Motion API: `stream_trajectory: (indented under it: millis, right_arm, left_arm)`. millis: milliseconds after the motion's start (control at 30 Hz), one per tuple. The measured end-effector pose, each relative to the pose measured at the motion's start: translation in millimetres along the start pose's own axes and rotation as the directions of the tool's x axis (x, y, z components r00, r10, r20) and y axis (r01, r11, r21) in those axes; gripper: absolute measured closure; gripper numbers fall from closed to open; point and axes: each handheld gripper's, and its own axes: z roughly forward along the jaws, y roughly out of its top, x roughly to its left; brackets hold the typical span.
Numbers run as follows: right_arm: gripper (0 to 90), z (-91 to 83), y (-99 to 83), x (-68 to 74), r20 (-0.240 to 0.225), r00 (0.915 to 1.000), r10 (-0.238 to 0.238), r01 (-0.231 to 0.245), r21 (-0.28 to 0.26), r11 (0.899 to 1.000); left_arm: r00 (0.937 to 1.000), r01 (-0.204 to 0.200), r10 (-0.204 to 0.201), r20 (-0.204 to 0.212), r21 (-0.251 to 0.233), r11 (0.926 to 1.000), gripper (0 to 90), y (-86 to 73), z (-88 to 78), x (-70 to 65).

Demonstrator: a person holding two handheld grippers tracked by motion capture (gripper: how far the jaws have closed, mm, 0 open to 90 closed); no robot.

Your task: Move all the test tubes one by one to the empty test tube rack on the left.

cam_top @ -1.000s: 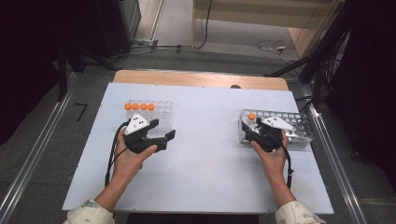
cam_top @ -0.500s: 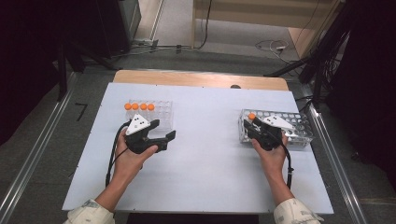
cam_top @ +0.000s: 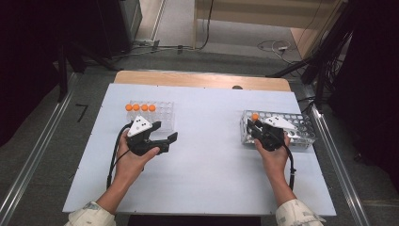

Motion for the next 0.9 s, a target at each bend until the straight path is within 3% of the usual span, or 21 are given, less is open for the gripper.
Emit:
stream_trajectory:
  millis: [900]
  right_arm:
    - [71.4, -24.6, 23.3, 1.2, 0.002, 0.9999, -0.014, 0.014, -0.093, 0.996]
  left_arm:
    - [1.0000, -0.003, 0.003, 0.001, 0.002, 1.0000, 22.7, -0.1, 0.1, -1.9]
